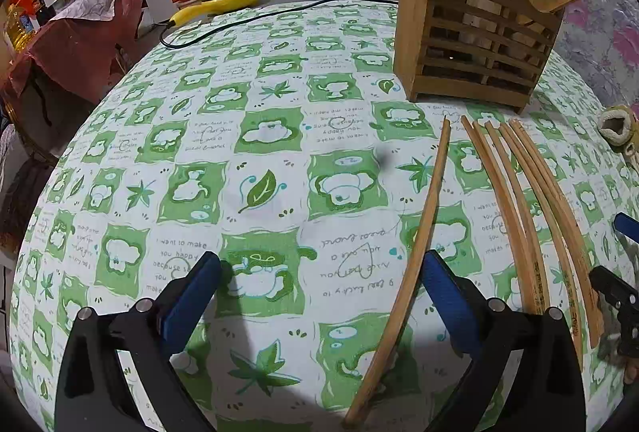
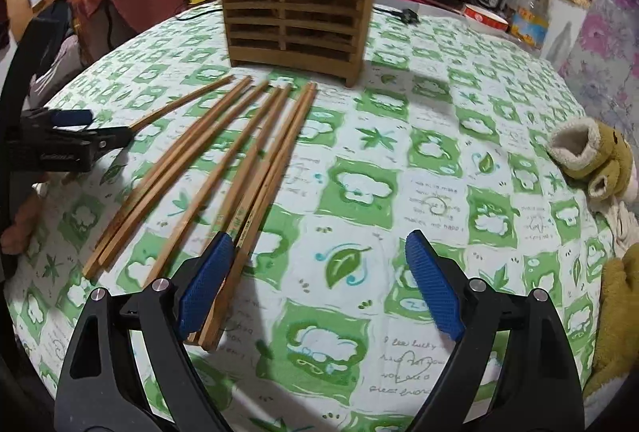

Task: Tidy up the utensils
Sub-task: 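Move both open tools back over the loose chopsticks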

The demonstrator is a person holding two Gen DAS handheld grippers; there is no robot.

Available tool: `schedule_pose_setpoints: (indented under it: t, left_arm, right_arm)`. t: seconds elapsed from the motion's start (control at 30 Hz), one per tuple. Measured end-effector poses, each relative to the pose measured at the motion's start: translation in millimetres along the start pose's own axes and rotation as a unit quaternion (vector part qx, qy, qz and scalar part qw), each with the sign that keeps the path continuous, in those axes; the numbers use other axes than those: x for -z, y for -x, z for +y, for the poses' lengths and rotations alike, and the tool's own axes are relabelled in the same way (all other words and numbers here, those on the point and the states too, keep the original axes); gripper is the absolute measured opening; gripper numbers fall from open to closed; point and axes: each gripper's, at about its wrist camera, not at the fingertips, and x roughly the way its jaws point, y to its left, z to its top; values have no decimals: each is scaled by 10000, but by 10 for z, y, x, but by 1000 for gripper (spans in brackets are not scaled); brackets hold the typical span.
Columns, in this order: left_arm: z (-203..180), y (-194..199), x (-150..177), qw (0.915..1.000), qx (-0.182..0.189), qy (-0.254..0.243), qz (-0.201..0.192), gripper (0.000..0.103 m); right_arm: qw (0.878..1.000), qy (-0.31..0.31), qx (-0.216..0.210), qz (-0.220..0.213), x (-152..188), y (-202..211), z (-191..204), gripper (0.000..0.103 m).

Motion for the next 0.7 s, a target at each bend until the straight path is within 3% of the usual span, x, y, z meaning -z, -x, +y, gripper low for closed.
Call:
schedule_pose_setpoints:
  t: [0.07, 0.13, 0.17, 0.23, 0.4, 0.57, 0.7]
  left_arm:
    - [-2, 1, 0, 10000, 1, 1, -1, 99]
    - [-9, 4, -1, 10000, 1, 2, -1, 99]
    - [-9, 5, 0, 10000, 0, 2, -1, 99]
    - [-5, 4, 0, 10000, 2, 3, -2, 99]
    - [7, -1, 2, 10000, 2, 4, -3, 99]
    - [4, 1, 3, 10000, 1, 6, -4, 99]
    - [21, 28, 39, 10000, 10, -10, 23, 99]
  right_arm:
    - [9997, -248, -20, 37, -4, -18, -124, 85]
    - [9976, -480, 489, 31, 3, -12, -257, 84]
    - [9968, -621, 504, 53, 13, -14, -335, 83]
    - [9963, -855, -6, -78, 47, 38, -437, 83]
    - [9980, -406, -388, -289, 85, 152, -248, 83]
    - [9980, -55, -571, -255, 127, 206, -75, 83]
    - [9983, 97, -576, -15, 174, 170, -6, 74]
